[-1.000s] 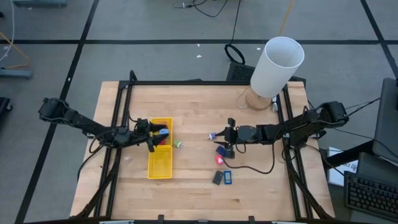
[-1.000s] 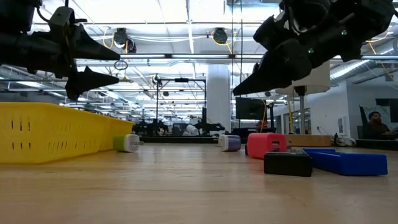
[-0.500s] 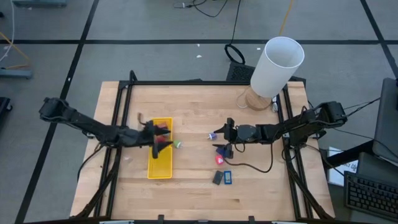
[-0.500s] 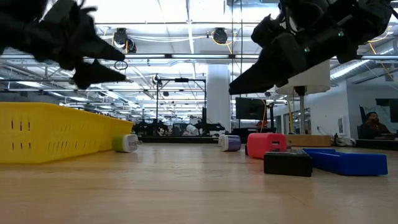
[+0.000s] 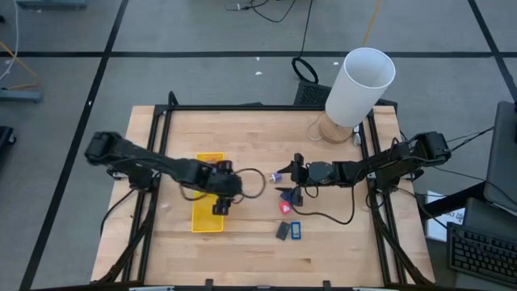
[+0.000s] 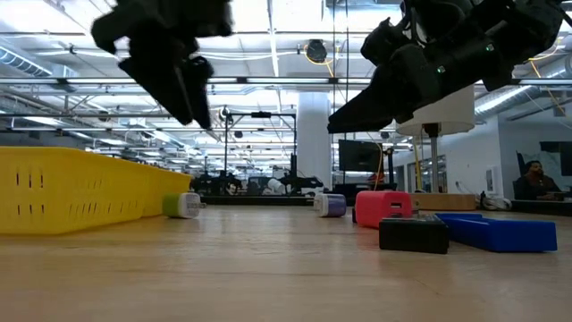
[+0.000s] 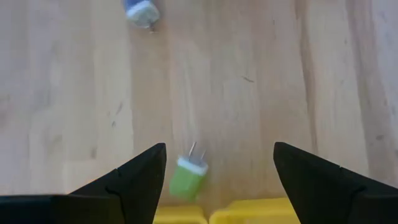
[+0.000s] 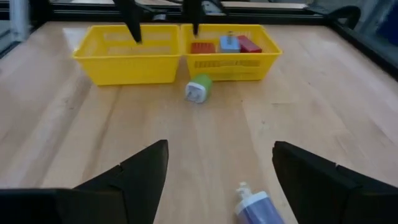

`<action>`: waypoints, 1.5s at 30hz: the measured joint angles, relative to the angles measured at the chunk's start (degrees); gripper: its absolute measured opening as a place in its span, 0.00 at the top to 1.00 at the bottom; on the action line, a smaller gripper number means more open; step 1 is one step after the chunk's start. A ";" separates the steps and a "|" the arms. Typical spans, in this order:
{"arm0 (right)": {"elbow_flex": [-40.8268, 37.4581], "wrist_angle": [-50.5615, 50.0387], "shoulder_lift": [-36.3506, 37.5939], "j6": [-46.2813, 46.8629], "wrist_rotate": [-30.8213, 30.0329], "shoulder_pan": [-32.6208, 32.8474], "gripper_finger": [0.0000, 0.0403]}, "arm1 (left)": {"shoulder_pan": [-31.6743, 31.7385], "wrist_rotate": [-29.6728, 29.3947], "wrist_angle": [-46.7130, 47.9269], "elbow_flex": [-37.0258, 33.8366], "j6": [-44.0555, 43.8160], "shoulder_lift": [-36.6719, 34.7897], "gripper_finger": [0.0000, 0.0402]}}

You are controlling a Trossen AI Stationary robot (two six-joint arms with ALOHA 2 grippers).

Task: Pick & Place Office items
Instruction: Put the green charger adapter into the top yellow bin

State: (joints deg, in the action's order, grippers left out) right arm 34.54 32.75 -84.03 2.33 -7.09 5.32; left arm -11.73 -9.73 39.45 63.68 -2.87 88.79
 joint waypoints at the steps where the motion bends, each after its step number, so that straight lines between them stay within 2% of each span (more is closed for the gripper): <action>1: 0.00 0.00 0.00 0.00 1.04 0.00 0.32 | 0.55 0.67 0.91 1.17 1.65 1.59 0.26; 4: 0.00 -0.27 0.00 0.02 2.92 0.03 0.33 | 2.40 0.89 2.48 3.25 4.86 5.72 0.26; 10: 0.00 -0.46 0.00 0.02 2.88 0.02 0.33 | 6.48 3.33 5.49 3.54 6.89 10.37 0.26; 14: 0.00 -0.48 0.00 0.00 2.90 0.04 0.33 | 8.51 3.47 8.40 3.54 7.12 12.29 0.26; 22: -0.02 -0.92 0.00 0.00 2.88 0.02 0.33 | 9.47 4.29 8.41 3.36 8.87 15.33 0.27; 28: -0.02 -0.90 0.00 0.02 2.89 0.04 0.34 | 9.47 6.16 8.17 3.28 8.76 17.81 0.37; 40: -0.02 -0.90 0.00 0.02 2.77 0.02 0.35 | 9.47 6.72 7.00 3.28 8.94 17.66 0.67; 45: -0.02 -0.89 0.00 0.02 2.75 0.02 0.35 | 9.47 6.74 7.57 4.21 6.32 17.66 0.67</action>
State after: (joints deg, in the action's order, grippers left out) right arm 34.52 31.86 -84.03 2.35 -4.34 5.34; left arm -2.26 -2.99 47.02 67.89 3.45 106.45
